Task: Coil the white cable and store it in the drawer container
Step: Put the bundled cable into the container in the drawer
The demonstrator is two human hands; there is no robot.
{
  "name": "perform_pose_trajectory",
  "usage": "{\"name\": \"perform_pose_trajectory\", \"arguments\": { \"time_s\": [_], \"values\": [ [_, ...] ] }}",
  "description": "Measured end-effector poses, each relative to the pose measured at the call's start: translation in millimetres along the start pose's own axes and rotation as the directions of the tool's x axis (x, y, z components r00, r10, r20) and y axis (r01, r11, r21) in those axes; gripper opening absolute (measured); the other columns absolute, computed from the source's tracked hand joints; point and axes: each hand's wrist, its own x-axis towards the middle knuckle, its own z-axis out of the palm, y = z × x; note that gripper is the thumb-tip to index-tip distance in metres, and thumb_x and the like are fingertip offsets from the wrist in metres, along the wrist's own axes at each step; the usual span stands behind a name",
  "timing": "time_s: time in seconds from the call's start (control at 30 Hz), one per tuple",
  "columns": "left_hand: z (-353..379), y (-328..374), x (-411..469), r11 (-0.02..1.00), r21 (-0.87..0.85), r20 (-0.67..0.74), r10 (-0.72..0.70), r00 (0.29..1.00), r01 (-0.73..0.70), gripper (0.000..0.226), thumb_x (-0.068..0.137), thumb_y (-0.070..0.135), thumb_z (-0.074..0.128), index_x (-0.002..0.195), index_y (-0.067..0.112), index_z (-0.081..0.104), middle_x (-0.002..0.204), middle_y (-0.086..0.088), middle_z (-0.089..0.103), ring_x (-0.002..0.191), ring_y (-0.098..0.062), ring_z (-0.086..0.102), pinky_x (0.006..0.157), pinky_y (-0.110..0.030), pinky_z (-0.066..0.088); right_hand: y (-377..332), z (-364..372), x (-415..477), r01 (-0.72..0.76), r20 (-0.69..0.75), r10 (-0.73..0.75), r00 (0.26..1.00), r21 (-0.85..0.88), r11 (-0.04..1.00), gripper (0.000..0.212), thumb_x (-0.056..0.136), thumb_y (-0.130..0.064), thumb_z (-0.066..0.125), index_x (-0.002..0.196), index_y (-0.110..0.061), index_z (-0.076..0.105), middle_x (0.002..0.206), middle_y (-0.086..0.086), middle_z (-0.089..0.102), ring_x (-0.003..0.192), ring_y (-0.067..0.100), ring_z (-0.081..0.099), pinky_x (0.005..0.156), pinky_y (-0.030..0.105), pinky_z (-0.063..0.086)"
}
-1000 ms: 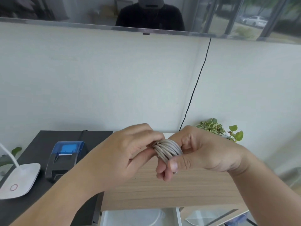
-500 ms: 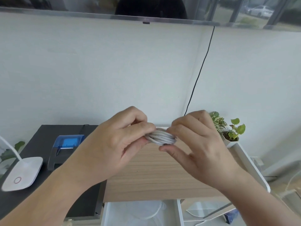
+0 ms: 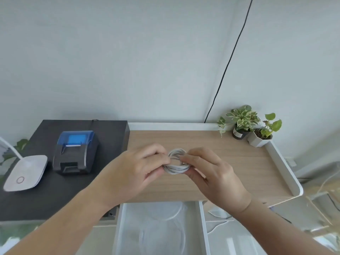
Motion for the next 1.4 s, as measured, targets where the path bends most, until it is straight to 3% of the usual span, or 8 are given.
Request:
{"name": "perform_pose_trajectory", "arguments": {
  "time_s": [0.2, 0.4, 0.57, 0.73, 0.83, 1.17, 1.3, 1.4],
  "values": [
    [113, -8, -83, 0.974, -0.117, 0.292, -0.155, 0.944, 0.196, 0.007, 0.089, 0.013, 0.074, 0.096, 0.013, 0.073, 0.098, 0.002, 0.058, 0.068, -0.010, 0.057, 0.059, -0.020, 0.048, 17, 70, -104, -0.232, 0.430, 0.189, 0.883, 0.050, 0.971, 0.020, 0.088, -0.006, 0.074, 0.108, -0.004, 0.074, 0.107, 0.010, 0.069, 0.080, 0.027, 0.073, 0.063, 0.038, 0.060],
    [215, -17, -158, 0.981, -0.035, 0.615, -0.131, 0.778, 0.193, 0.016, 0.074, 0.018, 0.085, 0.081, 0.020, 0.071, 0.083, 0.003, 0.062, 0.055, -0.011, 0.059, 0.045, -0.025, 0.052, 34, 145, -196, -0.216, 0.862, 0.194, 0.468, -0.102, 0.971, 0.026, 0.093, 0.002, 0.052, 0.114, -0.005, 0.066, 0.122, 0.013, 0.060, 0.077, 0.037, 0.067, 0.064, 0.040, 0.054],
    [275, -35, -181, 0.992, 0.093, 0.755, -0.126, 0.643, 0.086, 0.028, 0.066, 0.004, 0.083, 0.089, 0.016, 0.073, 0.085, -0.002, 0.063, 0.057, -0.017, 0.063, 0.045, -0.028, 0.054, 49, 195, -230, -0.156, 0.946, 0.231, 0.226, -0.199, 0.968, 0.046, 0.086, 0.012, 0.049, 0.128, -0.005, 0.056, 0.133, 0.013, 0.048, 0.083, 0.039, 0.066, 0.072, 0.046, 0.055],
    [304, -53, -179, 0.981, 0.170, 0.770, -0.189, 0.610, 0.089, 0.027, 0.060, 0.004, 0.086, 0.085, 0.011, 0.078, 0.088, -0.008, 0.070, 0.059, -0.022, 0.068, 0.043, -0.030, 0.056, 63, 233, -246, -0.138, 0.919, 0.311, 0.241, -0.285, 0.949, 0.054, 0.086, 0.013, 0.048, 0.138, -0.001, 0.046, 0.134, 0.016, 0.047, 0.082, 0.038, 0.066, 0.058, 0.039, 0.043],
    [326, -56, -192, 0.967, 0.220, 0.806, -0.255, 0.533, 0.130, 0.031, 0.085, -0.004, 0.061, 0.114, 0.004, 0.069, 0.118, -0.016, 0.062, 0.090, -0.032, 0.069, 0.070, -0.043, 0.060, 61, 250, -260, -0.141, 0.916, 0.338, 0.218, -0.313, 0.939, 0.064, 0.086, 0.011, 0.048, 0.148, 0.002, 0.032, 0.137, 0.020, 0.045, 0.082, 0.038, 0.065, 0.056, 0.039, 0.043],
    [323, -60, -197, 0.959, 0.267, 0.837, -0.281, 0.469, 0.100, 0.037, 0.088, -0.007, 0.047, 0.113, 0.009, 0.069, 0.115, -0.012, 0.065, 0.104, -0.031, 0.061, 0.094, -0.038, 0.043, 52, 236, -250, 0.045, 0.898, 0.136, 0.418, -0.170, 0.984, 0.041, 0.066, 0.003, 0.061, 0.105, -0.005, 0.071, 0.103, 0.011, 0.065, 0.071, 0.026, 0.060, 0.083, 0.033, 0.051],
    [286, -61, -201, 0.862, 0.118, 0.770, -0.392, 0.503, 0.492, 0.025, 0.097, 0.009, 0.045, 0.102, 0.016, 0.068, 0.106, 0.000, 0.065, 0.091, -0.019, 0.064, 0.081, -0.031, 0.050, 53, 211, -246, -0.458, 0.551, 0.452, 0.702, -0.136, 0.878, 0.027, 0.070, 0.007, 0.068, 0.088, -0.012, 0.076, 0.080, 0.000, 0.070, 0.068, 0.020, 0.064, 0.069, 0.028, 0.055],
    [266, -64, -196, 0.419, -0.151, 0.523, -0.735, 0.432, 0.895, 0.021, 0.101, 0.015, 0.047, 0.088, 0.023, 0.061, 0.088, 0.006, 0.065, 0.073, -0.009, 0.063, 0.063, -0.020, 0.046, 62, 205, -235, -0.918, 0.315, 0.880, 0.355, -0.061, 0.392, 0.019, 0.090, -0.007, 0.054, 0.088, -0.022, 0.065, 0.085, -0.010, 0.064, 0.077, 0.007, 0.060, 0.067, 0.016, 0.047]
  ]
}}
